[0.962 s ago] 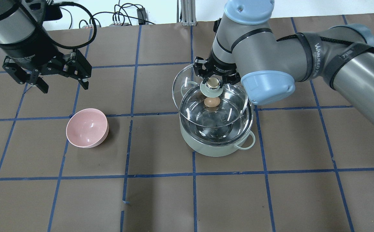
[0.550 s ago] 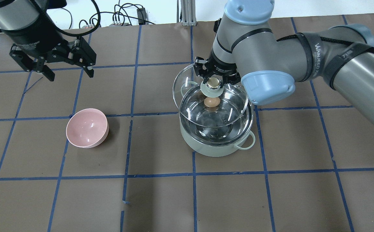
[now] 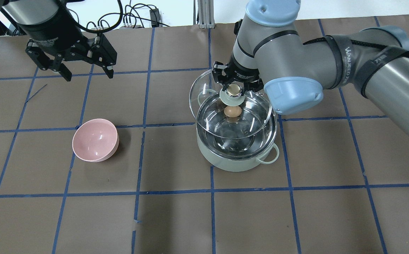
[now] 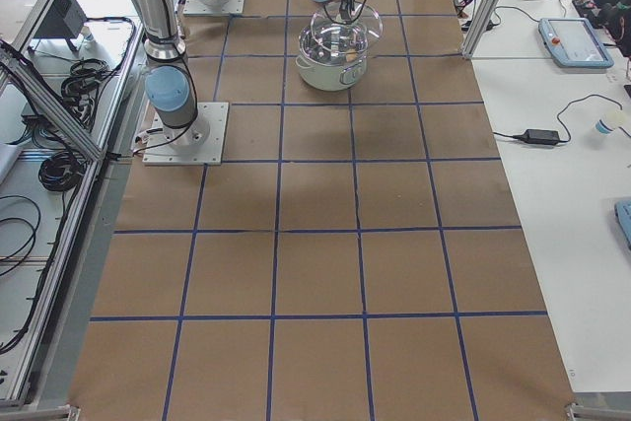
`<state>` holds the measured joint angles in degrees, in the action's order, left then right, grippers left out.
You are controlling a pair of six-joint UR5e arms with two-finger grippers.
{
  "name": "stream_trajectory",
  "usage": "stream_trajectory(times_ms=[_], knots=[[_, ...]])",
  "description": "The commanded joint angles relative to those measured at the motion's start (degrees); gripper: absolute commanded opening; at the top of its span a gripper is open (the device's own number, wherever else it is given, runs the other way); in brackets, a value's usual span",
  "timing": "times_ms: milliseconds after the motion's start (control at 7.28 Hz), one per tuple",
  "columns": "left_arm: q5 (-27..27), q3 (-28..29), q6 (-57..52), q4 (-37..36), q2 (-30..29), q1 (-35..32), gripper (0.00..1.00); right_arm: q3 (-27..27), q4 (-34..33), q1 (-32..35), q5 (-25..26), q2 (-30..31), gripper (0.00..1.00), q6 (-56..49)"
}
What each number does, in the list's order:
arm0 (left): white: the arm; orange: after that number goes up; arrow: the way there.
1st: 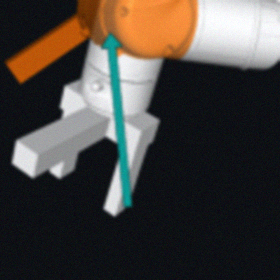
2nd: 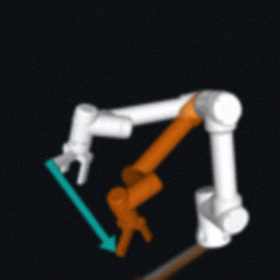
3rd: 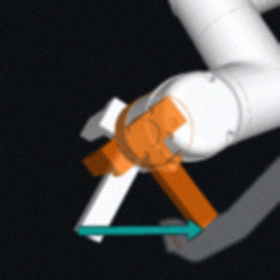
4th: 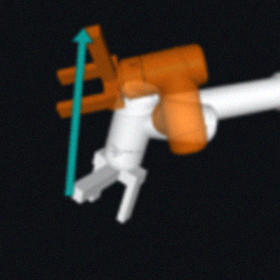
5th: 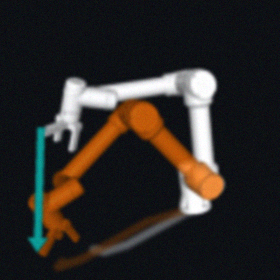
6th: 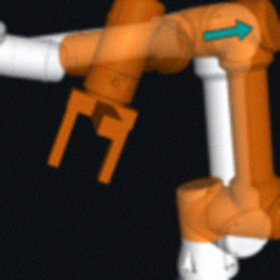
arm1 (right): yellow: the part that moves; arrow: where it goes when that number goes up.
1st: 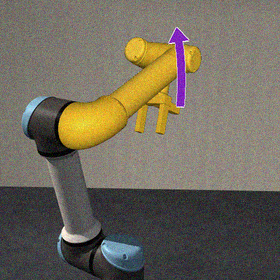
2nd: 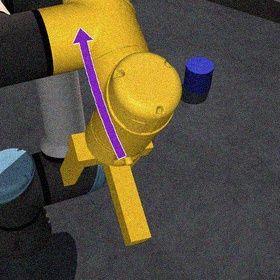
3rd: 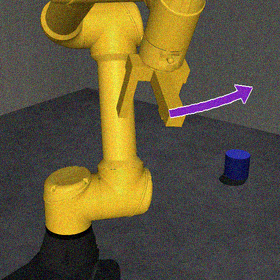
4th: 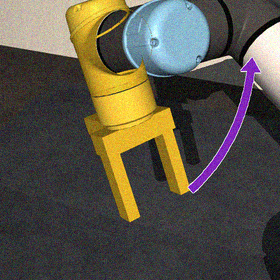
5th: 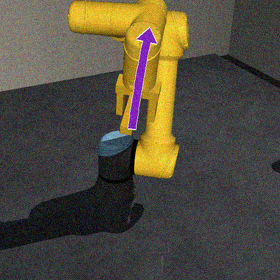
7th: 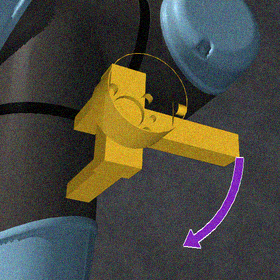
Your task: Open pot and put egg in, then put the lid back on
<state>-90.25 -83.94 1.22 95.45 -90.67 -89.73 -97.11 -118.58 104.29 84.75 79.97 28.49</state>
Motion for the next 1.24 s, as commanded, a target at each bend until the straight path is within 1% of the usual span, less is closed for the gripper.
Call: stream_trajectory(times_ms=[0, 275, 1099], knots=[[-0.19, -0.88, 0.36, -0.53, 0.23, -0.27, 1.00, -0.53, 0.63, -0.58, -0.11, 0.36, 0.33, -2.29], [-0.19, -0.88, 0.36, -0.71, 0.49, -0.27, 1.00, -2.98, 0.02, -0.41, -0.29, 0.62, 0.32, -1.86], [-0.19, -0.97, 0.45, -0.71, 0.75, -0.36, 1.00, -3.70, 1.07, -0.40, -0.28, 0.89, 0.32, -0.98]])
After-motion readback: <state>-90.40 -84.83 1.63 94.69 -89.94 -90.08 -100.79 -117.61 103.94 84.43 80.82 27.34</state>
